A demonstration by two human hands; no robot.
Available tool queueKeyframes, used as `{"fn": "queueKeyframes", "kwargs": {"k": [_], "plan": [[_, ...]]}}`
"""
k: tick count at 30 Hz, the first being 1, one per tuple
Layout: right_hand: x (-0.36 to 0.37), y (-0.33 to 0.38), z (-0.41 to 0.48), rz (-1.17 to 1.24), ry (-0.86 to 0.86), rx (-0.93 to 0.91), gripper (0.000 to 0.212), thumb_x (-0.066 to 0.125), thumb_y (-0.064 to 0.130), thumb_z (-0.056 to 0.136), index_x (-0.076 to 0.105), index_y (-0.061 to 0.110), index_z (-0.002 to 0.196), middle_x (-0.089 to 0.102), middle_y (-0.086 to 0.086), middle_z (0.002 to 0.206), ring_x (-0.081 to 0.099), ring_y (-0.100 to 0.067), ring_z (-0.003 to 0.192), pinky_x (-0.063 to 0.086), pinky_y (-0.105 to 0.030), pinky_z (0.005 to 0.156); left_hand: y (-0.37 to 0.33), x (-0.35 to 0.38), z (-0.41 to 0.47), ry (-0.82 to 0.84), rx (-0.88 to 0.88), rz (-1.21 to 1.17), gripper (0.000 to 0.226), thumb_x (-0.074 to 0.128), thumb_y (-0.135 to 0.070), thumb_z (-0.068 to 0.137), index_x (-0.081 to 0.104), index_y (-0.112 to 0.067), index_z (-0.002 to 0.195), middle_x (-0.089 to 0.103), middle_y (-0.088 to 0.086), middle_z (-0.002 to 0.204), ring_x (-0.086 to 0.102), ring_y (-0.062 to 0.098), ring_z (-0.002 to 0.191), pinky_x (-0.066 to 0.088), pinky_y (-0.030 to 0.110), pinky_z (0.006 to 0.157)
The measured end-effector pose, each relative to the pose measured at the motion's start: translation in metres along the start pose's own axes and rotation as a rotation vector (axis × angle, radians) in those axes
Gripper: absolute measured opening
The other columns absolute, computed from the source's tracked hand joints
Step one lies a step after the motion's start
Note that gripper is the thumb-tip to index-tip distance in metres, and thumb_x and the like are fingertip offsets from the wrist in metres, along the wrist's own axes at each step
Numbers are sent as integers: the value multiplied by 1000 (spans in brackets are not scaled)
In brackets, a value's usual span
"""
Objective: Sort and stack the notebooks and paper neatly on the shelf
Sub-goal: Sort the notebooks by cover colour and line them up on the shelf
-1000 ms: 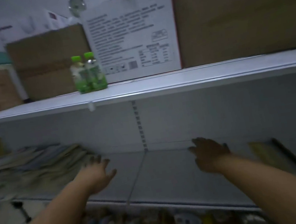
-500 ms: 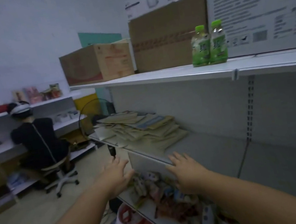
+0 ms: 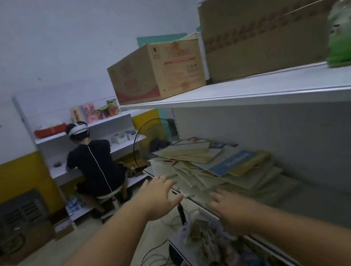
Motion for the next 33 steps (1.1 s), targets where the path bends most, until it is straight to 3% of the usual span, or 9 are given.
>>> {"fn": "queueKeyframes", "kwargs": {"k": [9,13,17,22,24,26,29,31,33], "plan": [[-15,-2,77,-26,-184,-107,52,48,22,92,35,17,142,19,-8,155,11,-24,144,12,-38,117,41,6,68,-43,68,-37,60,37,-54,94,26,-27,148,19,0,158,13,17,146,13,37,118],[-37,-20,124,-16,-273,0,48,48,28,91,41,19,138,31,-6,148,28,-27,134,25,-37,113,67,7,102,-29,108,-102,55,45,-44,94,33,-27,145,30,-1,152,28,17,138,28,33,112],[-48,-43,188,66,-313,201,42,49,26,88,50,19,129,41,-9,140,40,-26,123,38,-32,102,93,14,131,-2,182,-263,50,49,-38,94,40,-26,141,40,-1,145,36,15,133,31,29,107],[-42,-57,259,111,-115,428,58,40,36,98,18,21,150,5,-5,159,7,-23,146,9,-38,117,143,14,159,31,306,-392,42,49,-37,94,47,-28,136,44,-6,142,43,12,128,36,26,103],[-35,-59,279,146,-28,490,60,36,39,98,11,25,151,2,-4,160,3,-22,147,6,-42,119,164,14,175,75,303,-554,39,50,-33,95,50,-27,133,50,-6,137,49,10,123,39,25,102],[-33,-57,290,205,-10,535,59,35,38,98,13,25,151,14,-5,158,15,-24,145,13,-41,118,180,14,191,101,298,-750,33,52,-30,95,55,-26,127,58,-7,128,54,7,116,43,25,100],[-38,-53,290,182,-70,593,55,42,32,95,27,21,146,39,-8,146,41,-28,129,36,-35,105,197,13,216,71,259,-980,24,56,-25,93,59,-25,117,65,-7,110,61,5,101,48,18,82],[-40,-53,288,107,-96,597,48,44,30,93,38,18,139,45,-9,136,46,-27,121,41,-34,98,202,18,231,93,212,-1107,21,57,-21,93,61,-21,113,69,-2,102,64,7,91,48,17,72],[-40,-55,284,100,-131,601,32,45,30,92,51,17,121,49,-8,123,47,-26,114,42,-32,88,204,22,247,144,178,-1221,18,53,-17,94,63,-17,109,71,2,98,66,12,87,49,22,73]]}}
Point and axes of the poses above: each hand's wrist, its own z-axis towards the middle knuckle, its own x-axis out of the palm, y = z × x, the point moved 7 cm from there along z, towards the middle knuckle
